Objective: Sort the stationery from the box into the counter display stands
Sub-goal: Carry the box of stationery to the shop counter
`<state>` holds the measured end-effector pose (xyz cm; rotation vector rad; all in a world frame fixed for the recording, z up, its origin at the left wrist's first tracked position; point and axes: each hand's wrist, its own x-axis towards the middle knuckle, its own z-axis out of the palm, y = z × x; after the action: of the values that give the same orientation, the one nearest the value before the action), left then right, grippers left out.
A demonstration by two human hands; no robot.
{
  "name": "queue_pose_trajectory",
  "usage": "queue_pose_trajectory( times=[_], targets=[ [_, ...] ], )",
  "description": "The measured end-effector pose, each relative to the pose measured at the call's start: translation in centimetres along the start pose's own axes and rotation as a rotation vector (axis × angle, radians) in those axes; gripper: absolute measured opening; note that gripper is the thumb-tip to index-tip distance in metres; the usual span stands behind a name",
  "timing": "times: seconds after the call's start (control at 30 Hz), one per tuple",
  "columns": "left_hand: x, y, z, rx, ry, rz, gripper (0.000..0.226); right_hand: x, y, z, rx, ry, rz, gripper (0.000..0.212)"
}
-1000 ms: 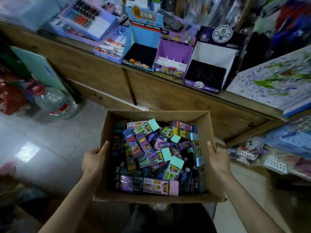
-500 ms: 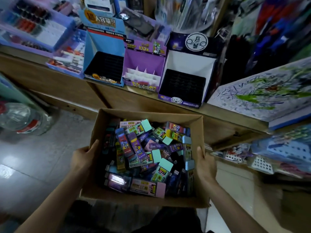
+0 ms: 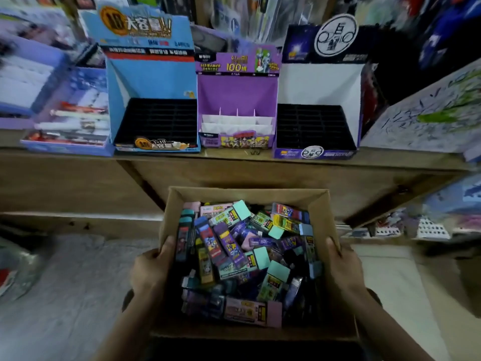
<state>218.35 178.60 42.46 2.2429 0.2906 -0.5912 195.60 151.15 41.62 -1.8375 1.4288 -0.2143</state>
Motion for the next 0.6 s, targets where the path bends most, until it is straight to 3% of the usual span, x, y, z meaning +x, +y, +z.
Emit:
queue_pose_trajectory(
  times=[0.17, 0.4, 0.6],
  targets=[
    [0.9, -2.5, 2.8, 0.027, 0.065, 0.036, 0.043, 1.7, 3.0, 2.4, -0.015, 0.019, -0.023, 0.053],
    [2.0, -5.6, 4.8, -0.066, 0.151, 0.079, 0.050, 4.2, 3.7, 3.8, -0.049, -0.018, -0.143, 0.053],
    [2.9, -5.1, 5.4, 0.052, 0.166, 0.114, 0.057, 4.2, 5.1, 4.4, -0.030, -0.045, -0.089, 0.051]
  ],
)
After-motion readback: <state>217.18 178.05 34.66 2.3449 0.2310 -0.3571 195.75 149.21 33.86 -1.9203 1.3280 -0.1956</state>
